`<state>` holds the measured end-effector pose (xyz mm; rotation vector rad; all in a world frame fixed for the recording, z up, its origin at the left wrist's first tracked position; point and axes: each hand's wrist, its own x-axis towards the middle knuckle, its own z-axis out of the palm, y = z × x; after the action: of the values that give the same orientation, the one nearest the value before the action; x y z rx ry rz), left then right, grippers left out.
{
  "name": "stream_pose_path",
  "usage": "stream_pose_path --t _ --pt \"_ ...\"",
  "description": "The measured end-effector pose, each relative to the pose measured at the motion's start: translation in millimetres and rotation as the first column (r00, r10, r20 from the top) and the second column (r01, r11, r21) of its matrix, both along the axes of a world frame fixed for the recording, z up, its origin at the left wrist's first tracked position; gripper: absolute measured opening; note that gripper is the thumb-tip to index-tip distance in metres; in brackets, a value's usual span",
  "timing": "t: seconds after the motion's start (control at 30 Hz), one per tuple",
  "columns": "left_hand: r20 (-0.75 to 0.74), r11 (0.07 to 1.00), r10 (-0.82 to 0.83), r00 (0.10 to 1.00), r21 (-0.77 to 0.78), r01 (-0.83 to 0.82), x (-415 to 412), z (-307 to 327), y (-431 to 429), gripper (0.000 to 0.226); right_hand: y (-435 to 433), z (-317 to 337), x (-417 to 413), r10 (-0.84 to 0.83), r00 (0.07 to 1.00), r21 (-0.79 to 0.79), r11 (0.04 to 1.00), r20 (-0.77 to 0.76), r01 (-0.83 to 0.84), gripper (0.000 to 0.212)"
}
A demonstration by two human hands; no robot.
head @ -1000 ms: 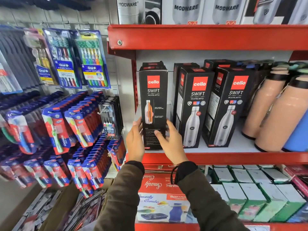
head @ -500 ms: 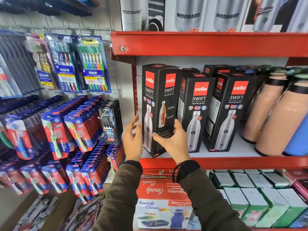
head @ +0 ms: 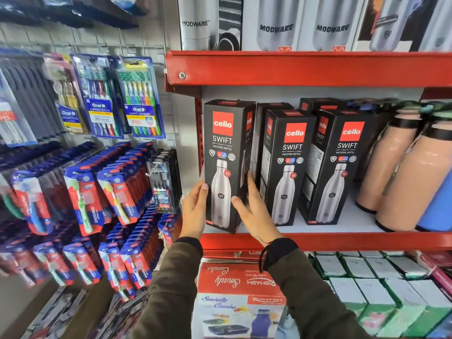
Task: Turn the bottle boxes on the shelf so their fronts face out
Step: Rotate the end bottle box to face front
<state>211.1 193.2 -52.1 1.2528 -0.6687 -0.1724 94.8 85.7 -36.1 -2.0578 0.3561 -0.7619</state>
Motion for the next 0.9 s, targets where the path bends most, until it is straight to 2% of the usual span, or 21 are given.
stream_pose_path --t 0.17,0.4,0.63,0.9 --pt "0.014 0.998 0.057 0.998 0.008 -0.057 -1 -9 -7 0.035 -4 1 0 0.004 1.000 -0.016 1.000 -0.014 -0.004 0.070" --pt "0.088 0.998 0.065 0.994 0.017 -0.067 -11 -12 -14 0.030 -11 -3 0 -0.066 0.998 0.033 0.997 0.010 0.066 0.067" --pt "0.075 0.995 0.087 0.993 0.042 -0.090 -13 -13 -14 0.028 -10 -6 3 -0.088 0.995 0.064 0.994 0.049 0.085 0.062" --pt "0.035 0.993 0.078 0.996 0.087 -0.080 -16 -7 -8 0.029 -3 -3 0 -0.146 0.987 0.132 0.982 0.069 0.136 0.047"
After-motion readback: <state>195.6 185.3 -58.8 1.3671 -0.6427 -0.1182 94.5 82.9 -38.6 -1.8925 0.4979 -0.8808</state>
